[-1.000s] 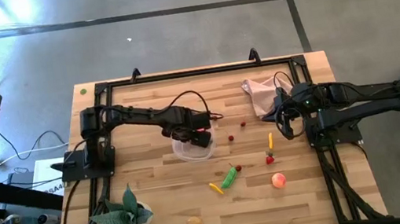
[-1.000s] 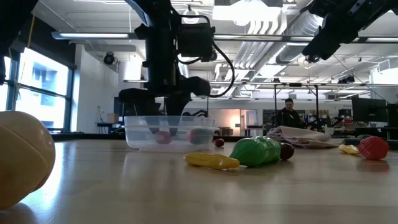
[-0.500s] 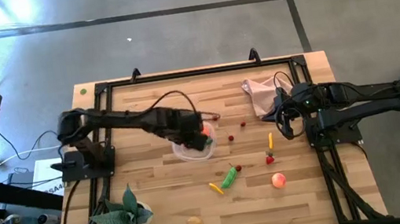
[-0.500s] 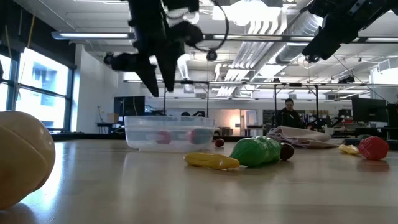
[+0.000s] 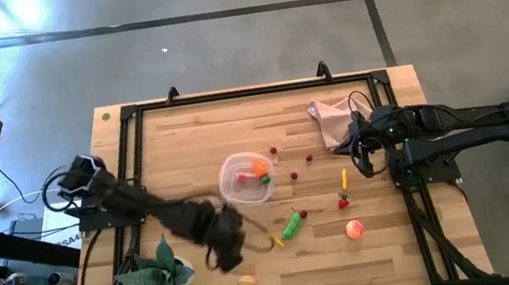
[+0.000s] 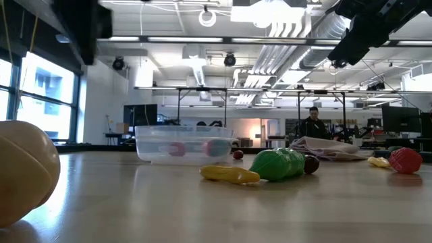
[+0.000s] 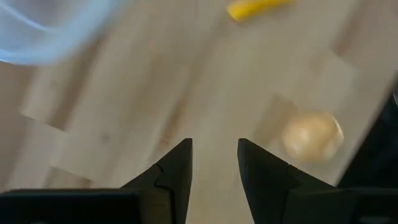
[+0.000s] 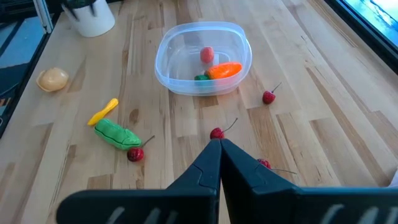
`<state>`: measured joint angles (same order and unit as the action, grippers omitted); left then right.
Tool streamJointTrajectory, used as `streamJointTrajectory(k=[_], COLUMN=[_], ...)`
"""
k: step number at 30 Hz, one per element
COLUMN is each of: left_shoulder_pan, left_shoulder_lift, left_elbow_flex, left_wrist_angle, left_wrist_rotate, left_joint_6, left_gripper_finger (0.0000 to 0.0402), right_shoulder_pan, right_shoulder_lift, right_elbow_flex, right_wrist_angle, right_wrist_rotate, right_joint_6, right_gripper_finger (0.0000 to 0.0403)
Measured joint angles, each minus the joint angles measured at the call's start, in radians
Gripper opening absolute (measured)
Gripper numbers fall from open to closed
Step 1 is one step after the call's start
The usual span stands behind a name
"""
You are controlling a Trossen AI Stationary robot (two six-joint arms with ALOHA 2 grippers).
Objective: Pick and placing Produce into tupperware
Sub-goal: Put the potato into the transparent bin
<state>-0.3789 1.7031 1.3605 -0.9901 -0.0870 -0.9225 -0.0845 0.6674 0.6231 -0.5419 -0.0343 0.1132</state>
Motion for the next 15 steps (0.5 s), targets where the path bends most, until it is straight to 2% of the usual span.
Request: streamJointTrajectory(k=[5,9,15], left_shoulder_pan=[-0.088,-0.120,-0.124], left_shoulder_lift=[0.000,0.021,0.109], left_elbow_flex=[0.000,0.000,0.000], left_wrist_angle=[0.083,0.226,0.292], left_wrist_rotate=[-0.001,-0.004,0.114], left_joint_6=[0.016,0.119,0.170], left_gripper_finger=[0.0096,0.0080,0.0058], right_shoulder_pan=[0.000,0.000,0.000], right_shoulder_lift=[0.000,0.000,0.000], right_elbow_flex=[0.000,0.000,0.000], right_wrist_angle=[0.000,0.000,0.000], right_wrist_rotate=[0.000,0.000,0.000], right_joint_6=[0.000,-0.001,-0.001], right_gripper_finger=[0.0000,0.0000,0.0000])
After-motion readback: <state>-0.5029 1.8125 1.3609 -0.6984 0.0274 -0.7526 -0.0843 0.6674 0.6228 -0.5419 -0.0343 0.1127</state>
